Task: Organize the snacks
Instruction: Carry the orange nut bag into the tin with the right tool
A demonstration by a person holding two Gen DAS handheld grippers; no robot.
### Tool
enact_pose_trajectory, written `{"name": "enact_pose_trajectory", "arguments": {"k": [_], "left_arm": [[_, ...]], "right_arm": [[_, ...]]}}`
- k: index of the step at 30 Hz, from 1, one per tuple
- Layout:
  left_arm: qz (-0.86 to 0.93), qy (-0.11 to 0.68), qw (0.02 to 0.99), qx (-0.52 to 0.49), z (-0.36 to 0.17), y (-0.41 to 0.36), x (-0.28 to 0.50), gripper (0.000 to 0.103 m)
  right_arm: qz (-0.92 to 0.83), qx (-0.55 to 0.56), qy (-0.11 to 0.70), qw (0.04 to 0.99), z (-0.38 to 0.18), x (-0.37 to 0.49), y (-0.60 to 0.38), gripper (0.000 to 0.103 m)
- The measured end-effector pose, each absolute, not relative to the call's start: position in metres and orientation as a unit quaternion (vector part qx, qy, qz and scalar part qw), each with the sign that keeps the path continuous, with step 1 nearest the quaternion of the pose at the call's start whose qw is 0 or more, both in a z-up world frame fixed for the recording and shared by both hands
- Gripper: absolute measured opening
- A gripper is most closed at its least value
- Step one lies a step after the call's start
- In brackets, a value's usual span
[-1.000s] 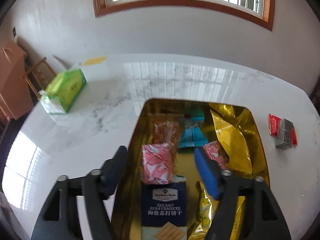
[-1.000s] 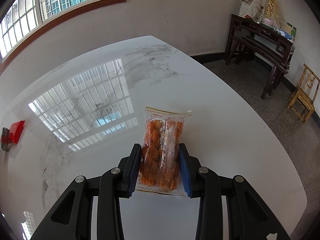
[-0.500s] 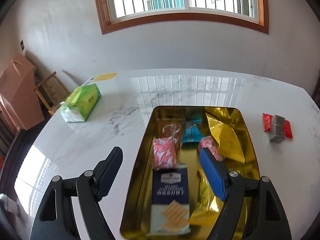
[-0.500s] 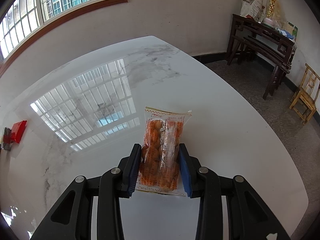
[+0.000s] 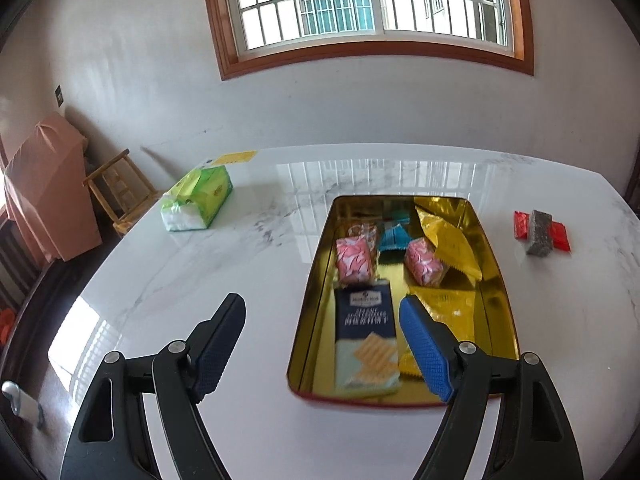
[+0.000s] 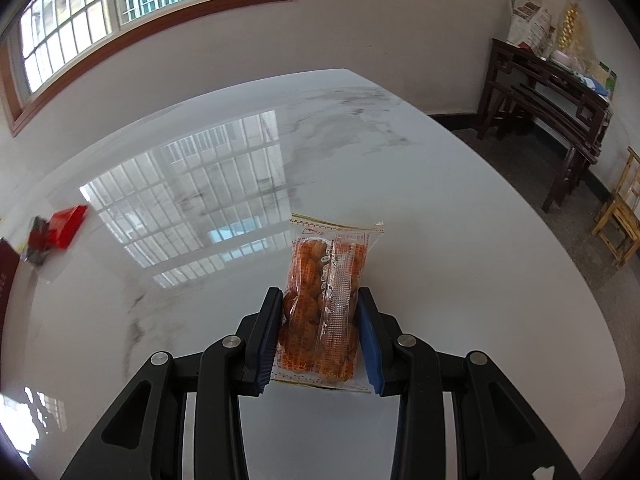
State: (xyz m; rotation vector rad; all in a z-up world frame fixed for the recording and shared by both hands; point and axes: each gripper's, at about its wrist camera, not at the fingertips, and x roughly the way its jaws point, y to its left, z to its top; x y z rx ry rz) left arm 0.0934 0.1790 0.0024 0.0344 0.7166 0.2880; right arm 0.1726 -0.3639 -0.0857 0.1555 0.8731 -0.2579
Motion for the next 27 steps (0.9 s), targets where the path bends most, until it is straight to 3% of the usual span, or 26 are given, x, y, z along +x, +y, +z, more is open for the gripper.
{"name": "enact_pose_trajectory", "arguments": {"k": [12, 27], "left_arm": [[0.142, 0.373, 0.917, -0.014, -0.021, 0.201, 0.068, 0.08], [0.148, 0.399, 0.903, -0.053, -0.053, 0.232, 0.055, 0.08]], "right_arm": [[0.008, 0.079, 0.434, 0.897, -0.075, 0.174, -0.246, 0.033], [0.215, 0.009, 0.391, 0.895, 0.002, 0.176, -0.039, 0.033]]}}
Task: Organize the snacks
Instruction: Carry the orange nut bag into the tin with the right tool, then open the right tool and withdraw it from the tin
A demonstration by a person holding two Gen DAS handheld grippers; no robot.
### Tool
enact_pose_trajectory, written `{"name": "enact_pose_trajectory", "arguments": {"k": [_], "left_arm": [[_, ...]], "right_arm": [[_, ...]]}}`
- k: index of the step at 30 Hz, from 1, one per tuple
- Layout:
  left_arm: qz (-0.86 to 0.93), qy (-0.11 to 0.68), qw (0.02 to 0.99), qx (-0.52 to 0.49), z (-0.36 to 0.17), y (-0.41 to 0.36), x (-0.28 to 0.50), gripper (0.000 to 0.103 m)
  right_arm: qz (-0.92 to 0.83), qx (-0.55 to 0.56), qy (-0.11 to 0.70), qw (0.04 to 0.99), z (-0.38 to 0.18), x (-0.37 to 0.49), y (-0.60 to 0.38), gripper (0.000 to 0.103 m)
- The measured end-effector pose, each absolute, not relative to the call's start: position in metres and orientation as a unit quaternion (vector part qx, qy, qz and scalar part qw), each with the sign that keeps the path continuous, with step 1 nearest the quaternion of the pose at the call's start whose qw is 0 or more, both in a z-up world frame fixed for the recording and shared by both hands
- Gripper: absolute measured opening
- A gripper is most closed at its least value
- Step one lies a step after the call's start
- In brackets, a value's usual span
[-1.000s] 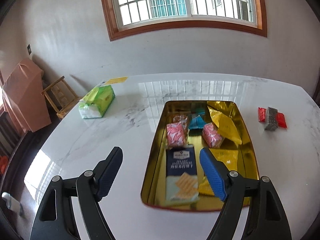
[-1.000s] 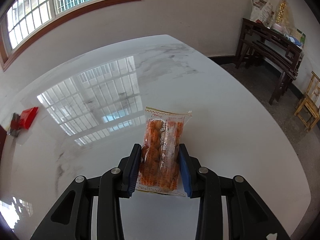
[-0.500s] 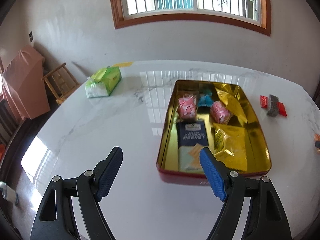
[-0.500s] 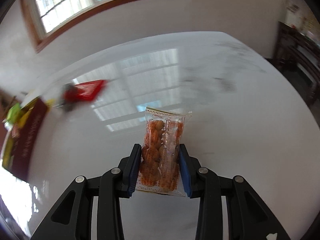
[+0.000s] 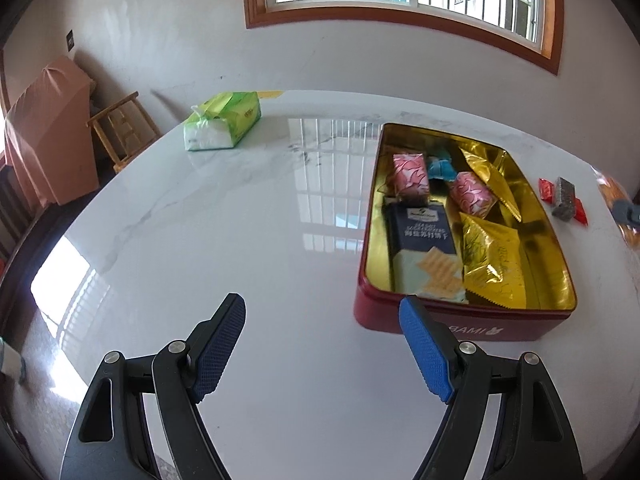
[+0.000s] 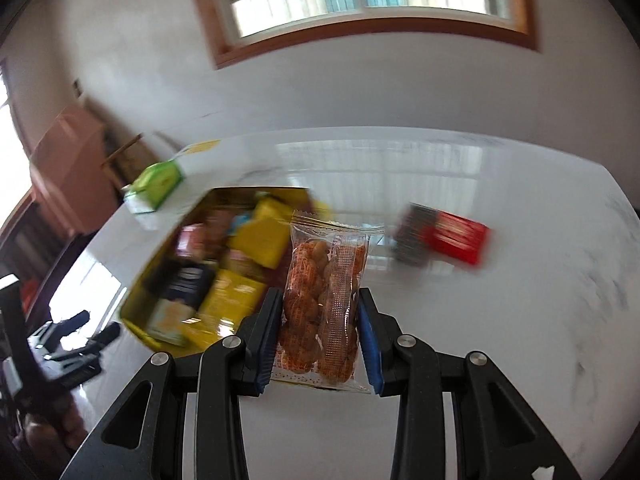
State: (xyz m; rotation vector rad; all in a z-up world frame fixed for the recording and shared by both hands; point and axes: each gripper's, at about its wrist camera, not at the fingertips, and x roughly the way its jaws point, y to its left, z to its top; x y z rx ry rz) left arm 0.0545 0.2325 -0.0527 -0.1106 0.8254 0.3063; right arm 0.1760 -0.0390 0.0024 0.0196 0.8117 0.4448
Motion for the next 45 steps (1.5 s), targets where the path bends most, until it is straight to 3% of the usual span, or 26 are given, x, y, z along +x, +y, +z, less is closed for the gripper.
{"name": "enact_pose_trajectory", "arguments": {"k": [5, 18, 32, 45], "left_arm": [[0.148, 0.41, 0.898, -0.067, -0.061, 0.241, 0.053, 0.081], [0.167, 0.404, 0.896, -0.082, -0.06, 0.255, 0.046, 0.096], [0.171, 0.399, 0.898, -0.076, -0.058, 0.258, 0.043, 0.096], [0.167, 0.401, 0.898, -0.068, -0.059, 0.254, 0.043, 0.096]], "right_arm": [[0.25, 0.001, 0.4, 0.882, 0.004, 0.183, 0.006, 0.034], [0.282, -0.022, 0.438, 0.853, -0.024, 0.2, 0.078, 0.033], [0.28, -0.05, 0.443, 0.85, -0.042, 0.202, 0.104, 0.034], [0.291, -0.034, 0.41, 0.864, -0.029, 0.194, 0.098, 0.042]]}}
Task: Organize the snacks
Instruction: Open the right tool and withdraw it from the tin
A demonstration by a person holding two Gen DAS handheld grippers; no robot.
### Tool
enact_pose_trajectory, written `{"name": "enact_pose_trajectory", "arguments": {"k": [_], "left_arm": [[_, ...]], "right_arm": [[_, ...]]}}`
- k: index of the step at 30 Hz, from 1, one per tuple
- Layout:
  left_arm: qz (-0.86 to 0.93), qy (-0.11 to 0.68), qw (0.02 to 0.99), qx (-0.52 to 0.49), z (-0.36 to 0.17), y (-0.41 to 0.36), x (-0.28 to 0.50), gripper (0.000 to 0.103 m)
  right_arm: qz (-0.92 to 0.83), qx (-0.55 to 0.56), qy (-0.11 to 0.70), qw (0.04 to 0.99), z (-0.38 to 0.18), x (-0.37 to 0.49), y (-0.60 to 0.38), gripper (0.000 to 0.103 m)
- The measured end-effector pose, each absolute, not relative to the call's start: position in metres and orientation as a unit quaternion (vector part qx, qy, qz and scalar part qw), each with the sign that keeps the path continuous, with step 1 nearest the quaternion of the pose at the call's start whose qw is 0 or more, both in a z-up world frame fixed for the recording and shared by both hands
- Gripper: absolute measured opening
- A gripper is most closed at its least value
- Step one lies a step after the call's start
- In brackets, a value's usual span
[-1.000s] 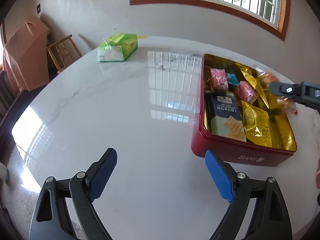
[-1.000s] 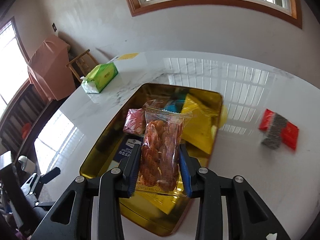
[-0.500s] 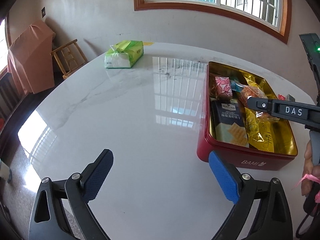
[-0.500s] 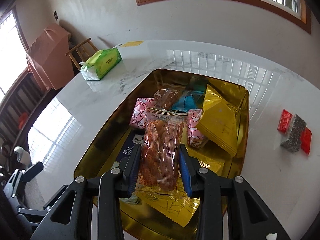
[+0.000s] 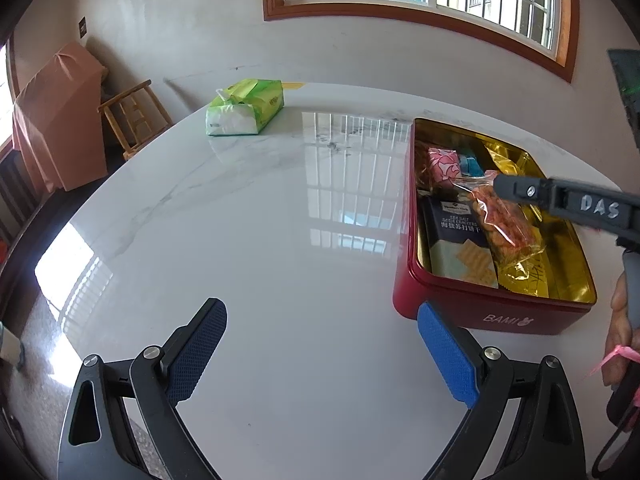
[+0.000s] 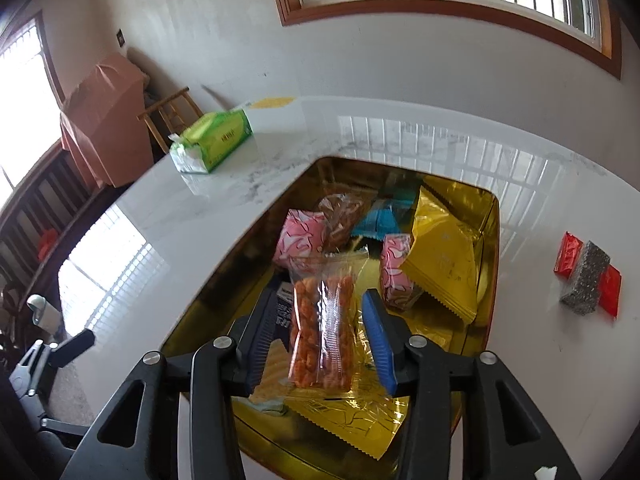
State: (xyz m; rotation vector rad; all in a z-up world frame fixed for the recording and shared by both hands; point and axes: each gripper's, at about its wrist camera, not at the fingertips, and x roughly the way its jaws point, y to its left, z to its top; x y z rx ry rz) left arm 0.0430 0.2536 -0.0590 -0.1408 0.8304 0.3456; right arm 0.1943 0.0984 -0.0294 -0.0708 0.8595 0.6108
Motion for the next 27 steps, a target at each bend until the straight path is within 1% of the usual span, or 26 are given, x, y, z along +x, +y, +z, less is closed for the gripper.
{"name": "enact_pose_trajectory", "arguments": {"k": [6, 10, 18, 21, 27], "left_arm": [[0.161, 0.4, 0.901, -0.057, -0.057, 0.249, 0.041, 0.096], [0.154, 0.397, 0.904, -0.043, -0.053, 0.243, 0.04, 0.096], [0.111, 0.395, 0.912, -0.021, -0.039, 0.218, 0.048, 0.096], [0.084, 0.394, 0.915, 0.0, -0.03, 0.198, 0.055, 0.096], [0.028, 0.388, 0.92, 0.04, -0.012, 0.154, 0.073, 0.096]], "right_arm": [[0.285, -0.006, 0.36, 0.888, -0.009, 0.18, 0.066, 0.042], [0.244, -0.014, 0.343, 0.907, -0.01, 0.17, 0.02, 0.046], [0.118, -0.026, 0.364, 0.923, -0.036, 0.172, -0.103, 0.046], [0.067, -0.026, 0.377, 0.923, -0.049, 0.175, -0.15, 0.046], [0.005, -0.021, 0.397, 0.918, -0.068, 0.178, -0.212, 0.046]]}}
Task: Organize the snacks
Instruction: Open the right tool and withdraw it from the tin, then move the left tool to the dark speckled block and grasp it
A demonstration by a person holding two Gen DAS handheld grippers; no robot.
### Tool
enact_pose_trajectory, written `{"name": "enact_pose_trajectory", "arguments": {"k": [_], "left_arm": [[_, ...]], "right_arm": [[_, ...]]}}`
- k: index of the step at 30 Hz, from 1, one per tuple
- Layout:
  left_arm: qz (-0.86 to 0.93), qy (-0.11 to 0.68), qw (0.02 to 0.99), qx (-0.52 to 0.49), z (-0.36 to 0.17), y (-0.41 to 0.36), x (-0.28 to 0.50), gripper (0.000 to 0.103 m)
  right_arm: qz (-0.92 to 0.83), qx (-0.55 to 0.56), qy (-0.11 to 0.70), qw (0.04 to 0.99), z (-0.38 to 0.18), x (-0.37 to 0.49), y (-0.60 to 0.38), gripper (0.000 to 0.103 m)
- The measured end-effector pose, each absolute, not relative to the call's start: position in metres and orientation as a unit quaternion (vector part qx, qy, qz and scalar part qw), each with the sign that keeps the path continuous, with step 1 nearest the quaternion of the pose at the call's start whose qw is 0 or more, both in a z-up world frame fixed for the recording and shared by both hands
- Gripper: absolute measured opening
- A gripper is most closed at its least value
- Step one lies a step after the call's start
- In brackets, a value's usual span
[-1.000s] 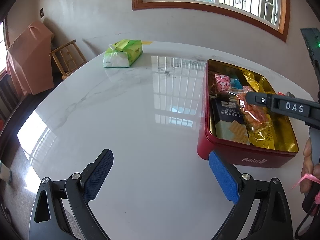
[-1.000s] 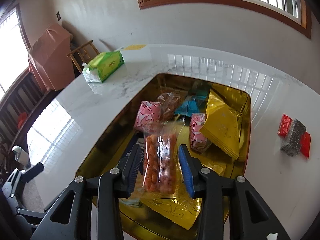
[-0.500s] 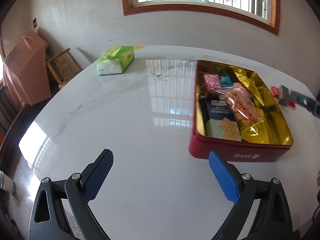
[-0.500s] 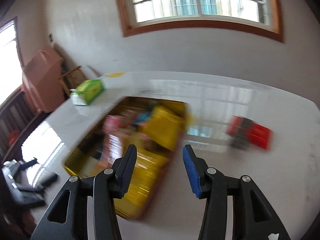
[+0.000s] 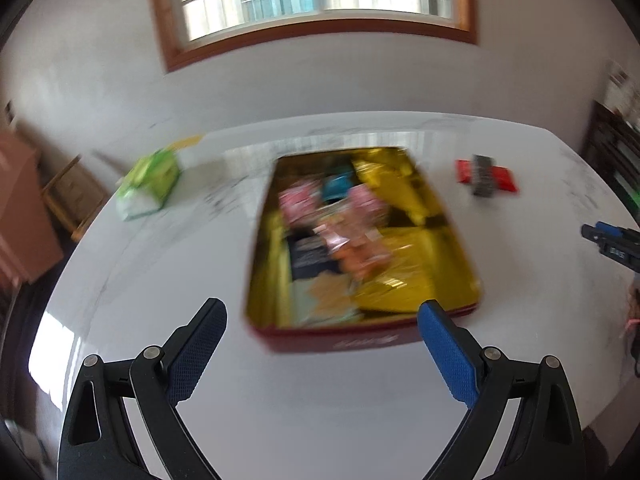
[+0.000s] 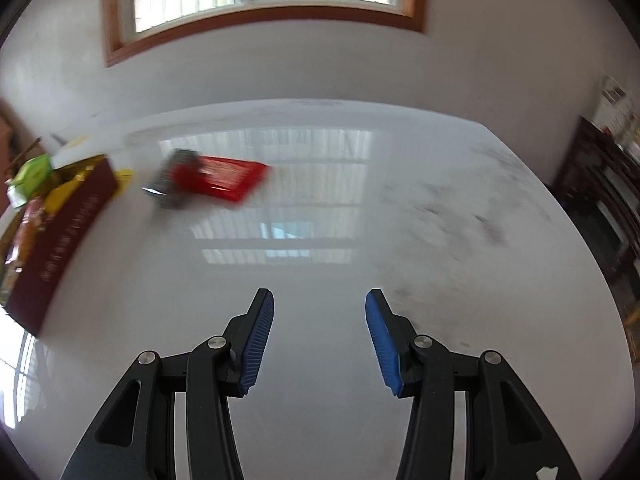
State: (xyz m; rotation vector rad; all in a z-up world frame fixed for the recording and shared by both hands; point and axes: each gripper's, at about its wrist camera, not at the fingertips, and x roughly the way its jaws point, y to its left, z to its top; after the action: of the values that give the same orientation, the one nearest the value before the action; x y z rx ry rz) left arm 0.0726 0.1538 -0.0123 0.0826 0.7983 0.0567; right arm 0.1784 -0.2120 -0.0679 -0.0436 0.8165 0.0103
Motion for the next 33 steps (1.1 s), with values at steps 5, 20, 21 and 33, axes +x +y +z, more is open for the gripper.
{"name": "enact_pose_trajectory", "arguments": {"k": [5, 20, 21, 33], "left_arm": [[-0.048, 0.396, 0.916, 0.047, 0.007, 0.108, 0.104, 0.096], [-0.134, 0.465, 0.874, 0.044, -0.007, 0.003, 0.255, 0.096], [-0.132, 0.47, 0.871, 0.05, -0.012, -0.003, 0.262, 0.096], [-0.103, 0.515, 0.849, 0.051, -0.064, -0.021, 0.319, 0.096]], "right_arm": [[-0.013, 0.008, 0.405, 0.914, -0.076, 0.18, -0.241, 0.046], [0.008, 0.068, 0.413, 0.908, -0.081, 0.179, -0.256, 0.05], [0.011, 0.075, 0.414, 0.907, -0.082, 0.179, -0.259, 0.05], [0.041, 0.096, 0.414, 0.904, -0.083, 0.18, -0.259, 0.05]]}}
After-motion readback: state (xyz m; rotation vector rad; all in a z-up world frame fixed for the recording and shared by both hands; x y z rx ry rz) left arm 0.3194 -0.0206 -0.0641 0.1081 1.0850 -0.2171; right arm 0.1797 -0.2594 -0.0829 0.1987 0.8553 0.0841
